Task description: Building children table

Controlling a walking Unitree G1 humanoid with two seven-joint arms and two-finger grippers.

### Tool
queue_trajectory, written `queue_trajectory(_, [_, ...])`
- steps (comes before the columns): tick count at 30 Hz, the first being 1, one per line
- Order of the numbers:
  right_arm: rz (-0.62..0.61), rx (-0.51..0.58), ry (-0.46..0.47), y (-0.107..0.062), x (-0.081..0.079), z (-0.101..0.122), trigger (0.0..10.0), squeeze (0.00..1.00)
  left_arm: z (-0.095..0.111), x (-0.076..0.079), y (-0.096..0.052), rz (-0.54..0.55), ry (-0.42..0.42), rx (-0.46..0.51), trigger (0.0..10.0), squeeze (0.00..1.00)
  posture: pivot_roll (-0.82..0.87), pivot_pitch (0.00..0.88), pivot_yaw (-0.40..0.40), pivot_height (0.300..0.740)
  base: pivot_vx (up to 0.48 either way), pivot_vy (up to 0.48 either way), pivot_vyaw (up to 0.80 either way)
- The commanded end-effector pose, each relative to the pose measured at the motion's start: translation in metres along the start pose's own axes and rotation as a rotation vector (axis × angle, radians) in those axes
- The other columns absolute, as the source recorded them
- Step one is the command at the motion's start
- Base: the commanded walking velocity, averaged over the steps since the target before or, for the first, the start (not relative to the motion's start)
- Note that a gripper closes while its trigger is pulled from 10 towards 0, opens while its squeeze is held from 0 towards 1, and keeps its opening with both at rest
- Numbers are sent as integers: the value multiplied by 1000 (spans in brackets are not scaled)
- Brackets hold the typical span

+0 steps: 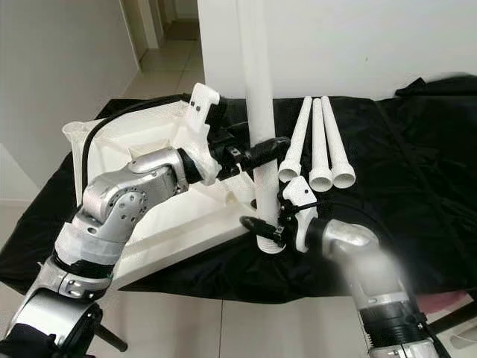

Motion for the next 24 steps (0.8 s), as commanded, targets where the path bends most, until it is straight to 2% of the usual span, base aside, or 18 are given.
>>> queue_trajectory(1, [19, 5, -11, 3, -3, 3, 10000, 0, -2, 10, 0, -167, 5, -46, 0, 0, -63, 0, 91, 740, 0, 0, 0])
queue_trajectory(10, [-23, -11, -9, 3, 3, 1, 10000, 0, -2, 10, 1, -149, 5, -72, 0, 0, -62, 0, 90, 740, 0, 0, 0])
queue_trajectory(12, [-70, 12, -5, 6, 7, 5, 10000, 0, 2, 5, 3, -107, 9, -76, 0, 0, -63, 0, 85, 740, 0, 0, 0])
queue_trajectory(13, [-88, 23, 1, 7, 9, 7, 10000, 1000, 3, 4, 4, -92, 12, -82, 10000, 0, -63, 0, 85, 740, 0, 0, 0])
queue_trajectory(17, [-116, 69, 18, 9, 13, 14, 10000, 1000, 9, 0, 7, -38, 22, -92, 10000, 0, -62, 0, 82, 740, 0, 0, 0])
queue_trajectory(23, [-160, 110, -4, 11, 18, 24, 10000, 1000, 23, -5, 12, 49, 31, -93, 10000, 0, -62, 0, 81, 740, 0, 0, 0])
queue_trajectory(24, [-173, 113, -8, 12, 20, 26, 10000, 0, 26, -8, 13, 73, 31, -96, 10000, 0, -61, 0, 82, 740, 0, 0, 0])
Point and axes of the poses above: a point about 5 cm out from each wrist's last joint towards the gripper, its own y axis pointing out of the wrist towards the gripper, its own z axis along the axis of the wrist's last joint, x = y × z, the point moved 1 cm from there along y, pointing out of the wrist towards the gripper, and after that the axes turned 4 degrees about -y, right-handed, at the moved point
